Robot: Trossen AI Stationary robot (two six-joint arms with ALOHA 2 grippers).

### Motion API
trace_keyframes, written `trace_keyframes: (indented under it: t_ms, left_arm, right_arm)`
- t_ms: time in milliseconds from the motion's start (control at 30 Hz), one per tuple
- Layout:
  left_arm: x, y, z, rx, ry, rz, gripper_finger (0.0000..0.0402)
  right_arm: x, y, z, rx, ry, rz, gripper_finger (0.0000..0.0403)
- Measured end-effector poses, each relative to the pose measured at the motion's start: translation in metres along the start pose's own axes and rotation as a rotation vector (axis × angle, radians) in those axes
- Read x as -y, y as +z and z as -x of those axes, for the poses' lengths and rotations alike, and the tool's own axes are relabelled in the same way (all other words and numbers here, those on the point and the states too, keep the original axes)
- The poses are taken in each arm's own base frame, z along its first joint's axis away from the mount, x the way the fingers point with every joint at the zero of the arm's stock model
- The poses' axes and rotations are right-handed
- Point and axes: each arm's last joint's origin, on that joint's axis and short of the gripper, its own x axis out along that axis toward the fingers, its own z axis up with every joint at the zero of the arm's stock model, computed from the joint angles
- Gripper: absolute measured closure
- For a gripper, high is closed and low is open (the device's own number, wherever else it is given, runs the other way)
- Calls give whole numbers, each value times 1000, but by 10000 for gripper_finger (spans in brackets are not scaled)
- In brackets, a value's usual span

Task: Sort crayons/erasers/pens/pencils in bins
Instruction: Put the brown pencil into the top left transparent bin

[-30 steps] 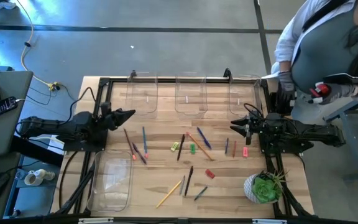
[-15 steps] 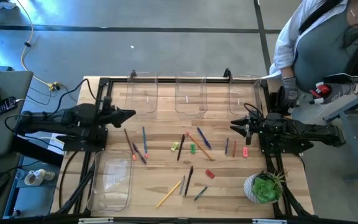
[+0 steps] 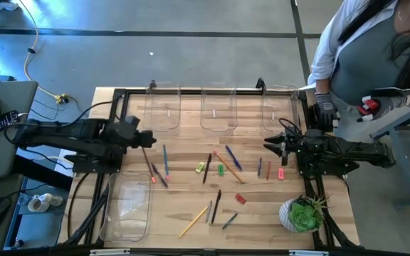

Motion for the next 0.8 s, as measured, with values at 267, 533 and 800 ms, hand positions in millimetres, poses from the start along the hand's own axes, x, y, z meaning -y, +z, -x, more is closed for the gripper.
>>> trace_keyframes:
  t_ms: [267,533,800]
  left_arm:
    - [0,-7,-22,-71,157,88,307]
    - [-3,-15,-43,-157,324,146,307]
    - [-10,-21,-58,-187,499,154,307]
  right_arm:
    - [0,0,0,-2,-1,0,263]
    - [0,0,0,-3,-1,0,263]
    - [0,0,0,-4,-2,0,263]
